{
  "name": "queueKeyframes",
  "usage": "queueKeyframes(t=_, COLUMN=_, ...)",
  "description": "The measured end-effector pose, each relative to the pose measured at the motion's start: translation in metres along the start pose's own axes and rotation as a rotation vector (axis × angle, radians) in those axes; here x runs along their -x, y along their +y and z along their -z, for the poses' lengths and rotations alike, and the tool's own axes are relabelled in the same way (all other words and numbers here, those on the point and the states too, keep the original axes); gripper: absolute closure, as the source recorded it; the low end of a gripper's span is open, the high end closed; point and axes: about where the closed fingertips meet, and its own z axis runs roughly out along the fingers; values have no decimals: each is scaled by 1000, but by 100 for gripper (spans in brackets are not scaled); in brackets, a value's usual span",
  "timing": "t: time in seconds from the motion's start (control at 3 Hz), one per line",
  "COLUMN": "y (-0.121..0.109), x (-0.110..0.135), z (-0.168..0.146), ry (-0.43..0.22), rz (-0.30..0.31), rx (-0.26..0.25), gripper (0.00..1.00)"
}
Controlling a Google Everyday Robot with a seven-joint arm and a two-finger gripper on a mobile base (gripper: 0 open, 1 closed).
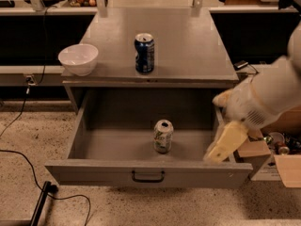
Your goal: Pick 7up can from top drawer and place on counter
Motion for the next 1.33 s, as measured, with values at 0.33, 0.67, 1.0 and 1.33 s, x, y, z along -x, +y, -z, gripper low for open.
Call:
queueKeyframes(t=0.33, y=18, x=9, z=-26, ry=-70, rz=-41, rx=31, gripper=0)
queueKeyframes(t=0.67, y=21, x=14, z=-27, ry=-77, rz=-17, rx=52, gripper=0)
queueKeyframes(t=1.0, y=7, x=30, z=-59, ry=-173, rz=19, rx=76, gripper=0)
queueKeyframes(t=1.33, y=-22, x=44, z=-97, ry=-314, rz=25, rx=37, gripper=0)
